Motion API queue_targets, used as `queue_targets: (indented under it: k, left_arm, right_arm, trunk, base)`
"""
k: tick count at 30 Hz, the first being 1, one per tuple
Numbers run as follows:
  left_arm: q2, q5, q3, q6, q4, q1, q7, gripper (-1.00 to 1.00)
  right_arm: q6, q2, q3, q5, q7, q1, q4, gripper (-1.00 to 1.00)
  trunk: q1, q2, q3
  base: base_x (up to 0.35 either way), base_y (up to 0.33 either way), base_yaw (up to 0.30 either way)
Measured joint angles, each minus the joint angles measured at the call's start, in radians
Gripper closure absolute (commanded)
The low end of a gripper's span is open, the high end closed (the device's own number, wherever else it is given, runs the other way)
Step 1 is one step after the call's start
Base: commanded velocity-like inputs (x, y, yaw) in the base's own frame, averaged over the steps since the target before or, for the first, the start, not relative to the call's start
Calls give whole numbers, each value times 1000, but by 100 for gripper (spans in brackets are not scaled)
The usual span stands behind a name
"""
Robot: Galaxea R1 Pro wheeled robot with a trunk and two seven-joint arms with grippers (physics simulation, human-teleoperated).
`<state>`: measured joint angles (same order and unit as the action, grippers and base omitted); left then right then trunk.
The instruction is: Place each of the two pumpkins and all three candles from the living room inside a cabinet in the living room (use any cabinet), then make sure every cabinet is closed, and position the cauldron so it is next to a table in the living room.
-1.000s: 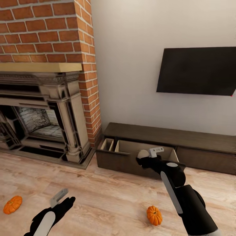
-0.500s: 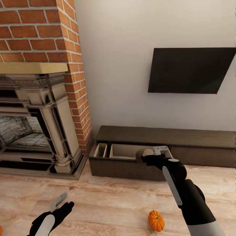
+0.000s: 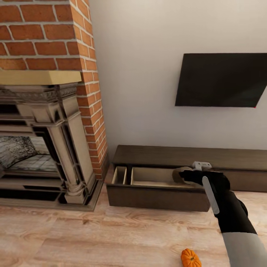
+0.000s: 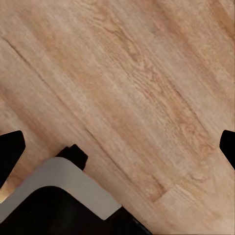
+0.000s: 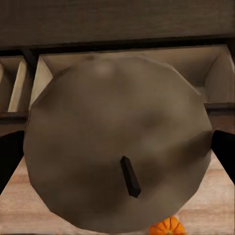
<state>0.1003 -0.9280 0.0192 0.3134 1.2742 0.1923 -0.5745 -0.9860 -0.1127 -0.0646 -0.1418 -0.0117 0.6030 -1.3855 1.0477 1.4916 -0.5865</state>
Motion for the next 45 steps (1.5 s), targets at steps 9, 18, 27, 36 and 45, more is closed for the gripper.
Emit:
queue_targets:
  k: [9,18,27,36,45]
  left_arm:
    - [0,3,-3,-85,-8,94,50,-100]
    - [0,3,1,-129,-13,98,50,-100]
    - [-1,2,2,-131,-37,99,52,-100]
    - [-3,-1,3,-161,-36,122,54,-100]
    - [-4,-3,4,-284,-20,218,118,-100]
  right_arm:
    - [8,-53,-34,-30,87,101,232,100]
    - [3,-49,-32,-35,85,102,325,100]
    - [15,-52,-34,-28,75,102,340,100]
    - [16,-50,-33,-23,73,102,342,100]
    - [21,-54,-33,-18,77,95,343,100]
  trunk:
    - [0,0,0]
    - [0,0,0]
    - [0,0,0]
    - [0,0,0]
    - [0,0,0]
  base:
    - [234,263,-109]
    - [267,207,-166]
    - [310,69,-65]
    - [325,3,-2]
    - [327,0,0]
